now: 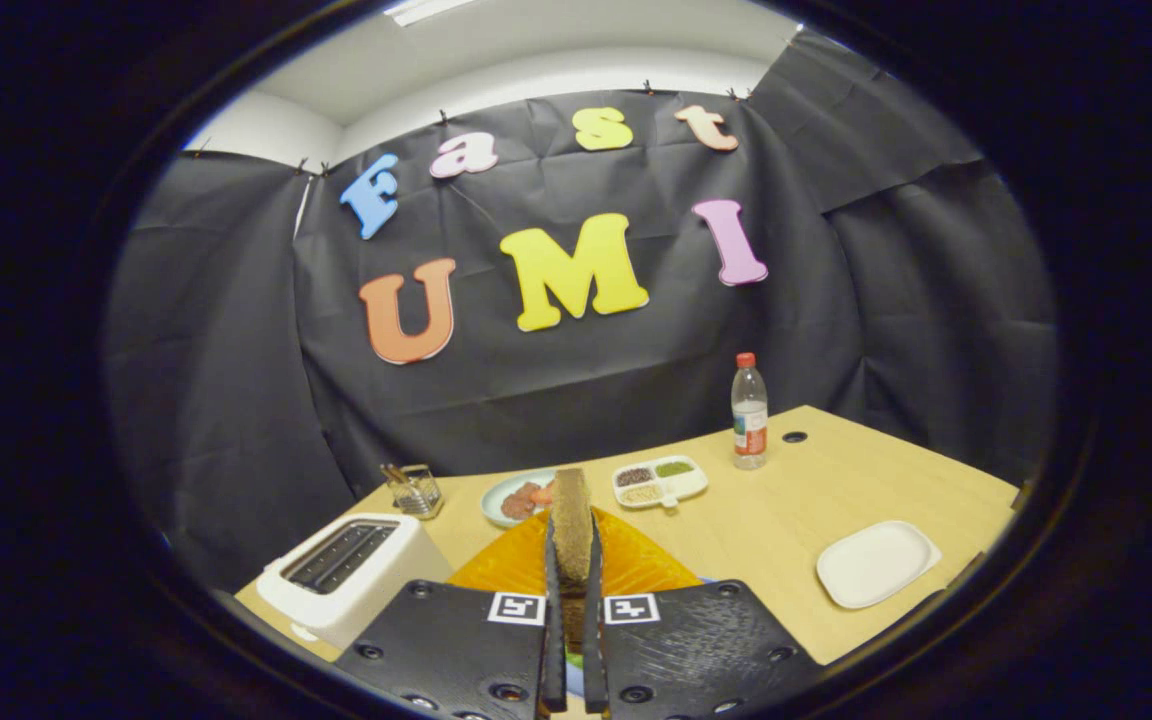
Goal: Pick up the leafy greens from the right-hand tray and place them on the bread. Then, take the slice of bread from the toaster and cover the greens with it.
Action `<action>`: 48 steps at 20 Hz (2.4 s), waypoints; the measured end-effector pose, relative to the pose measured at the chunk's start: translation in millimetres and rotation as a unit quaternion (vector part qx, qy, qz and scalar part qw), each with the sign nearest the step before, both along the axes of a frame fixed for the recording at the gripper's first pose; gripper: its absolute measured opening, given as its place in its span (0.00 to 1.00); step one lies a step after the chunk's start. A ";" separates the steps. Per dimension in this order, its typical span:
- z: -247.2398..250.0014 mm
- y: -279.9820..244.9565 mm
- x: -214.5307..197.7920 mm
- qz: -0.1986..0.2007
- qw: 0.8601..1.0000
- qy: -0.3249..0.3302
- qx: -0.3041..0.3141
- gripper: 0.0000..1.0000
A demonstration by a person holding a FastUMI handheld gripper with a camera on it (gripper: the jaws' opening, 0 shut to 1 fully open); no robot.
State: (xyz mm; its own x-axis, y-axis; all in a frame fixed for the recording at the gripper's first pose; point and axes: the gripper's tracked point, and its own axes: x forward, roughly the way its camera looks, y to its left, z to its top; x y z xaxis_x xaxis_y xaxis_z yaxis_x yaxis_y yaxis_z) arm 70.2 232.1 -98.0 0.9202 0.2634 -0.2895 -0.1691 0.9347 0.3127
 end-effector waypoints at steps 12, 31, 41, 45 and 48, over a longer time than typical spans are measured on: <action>-70.9 16.3 -1.1 0.025 0.990 0.100 0.092 0.07; -120.8 -67.6 -8.1 -0.045 0.989 0.130 0.057 0.64; 4.9 -128.3 -29.3 -0.061 0.995 -0.053 -0.057 0.96; 68.9 -146.1 -54.4 -0.057 0.989 -0.116 -0.075 0.95; 99.6 -155.4 -78.6 -0.045 0.986 -0.141 -0.077 0.95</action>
State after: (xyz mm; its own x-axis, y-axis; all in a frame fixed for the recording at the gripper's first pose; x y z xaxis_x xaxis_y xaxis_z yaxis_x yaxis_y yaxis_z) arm -8.3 76.7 1.6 0.9876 0.1492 -0.0484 -0.1427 0.9828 0.1174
